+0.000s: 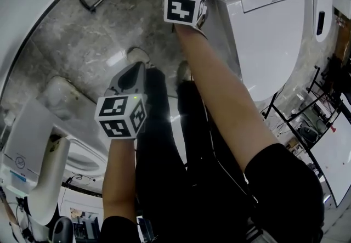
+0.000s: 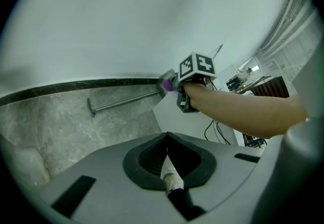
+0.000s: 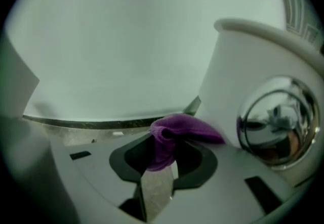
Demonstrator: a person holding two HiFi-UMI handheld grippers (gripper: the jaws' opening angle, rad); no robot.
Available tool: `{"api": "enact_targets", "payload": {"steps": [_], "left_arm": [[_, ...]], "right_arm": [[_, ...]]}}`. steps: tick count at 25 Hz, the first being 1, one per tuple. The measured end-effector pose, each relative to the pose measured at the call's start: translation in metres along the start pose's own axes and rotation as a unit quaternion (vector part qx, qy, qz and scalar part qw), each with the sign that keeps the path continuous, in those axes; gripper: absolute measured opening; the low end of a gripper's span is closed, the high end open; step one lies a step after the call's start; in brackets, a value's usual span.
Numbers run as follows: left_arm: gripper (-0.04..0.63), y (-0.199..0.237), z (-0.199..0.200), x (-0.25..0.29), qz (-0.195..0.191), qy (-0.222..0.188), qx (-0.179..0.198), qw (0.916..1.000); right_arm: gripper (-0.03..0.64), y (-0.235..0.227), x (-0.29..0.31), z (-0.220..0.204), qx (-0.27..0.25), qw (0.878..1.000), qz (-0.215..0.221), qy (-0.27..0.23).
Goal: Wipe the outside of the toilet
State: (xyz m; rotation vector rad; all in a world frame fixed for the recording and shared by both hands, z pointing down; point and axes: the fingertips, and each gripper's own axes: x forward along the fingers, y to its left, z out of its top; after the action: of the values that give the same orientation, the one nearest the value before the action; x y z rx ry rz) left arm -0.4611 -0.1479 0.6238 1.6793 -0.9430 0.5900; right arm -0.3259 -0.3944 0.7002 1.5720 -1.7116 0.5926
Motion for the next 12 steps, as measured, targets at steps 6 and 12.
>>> {"api": "enact_targets", "payload": {"steps": [6,12], "left_arm": [[0.009,0.004,0.03,0.003,0.006,-0.037,-0.016,0.9992],[0.009,-0.015,0.078,-0.021,0.037,-0.124,-0.011,0.9915]], "right_arm": [[0.1,0.037,-0.044,0.037,-0.02,0.988,0.116,-0.098],[0.101,0.026,-0.133,0.074,0.007,0.972,0.161,-0.172]]}}
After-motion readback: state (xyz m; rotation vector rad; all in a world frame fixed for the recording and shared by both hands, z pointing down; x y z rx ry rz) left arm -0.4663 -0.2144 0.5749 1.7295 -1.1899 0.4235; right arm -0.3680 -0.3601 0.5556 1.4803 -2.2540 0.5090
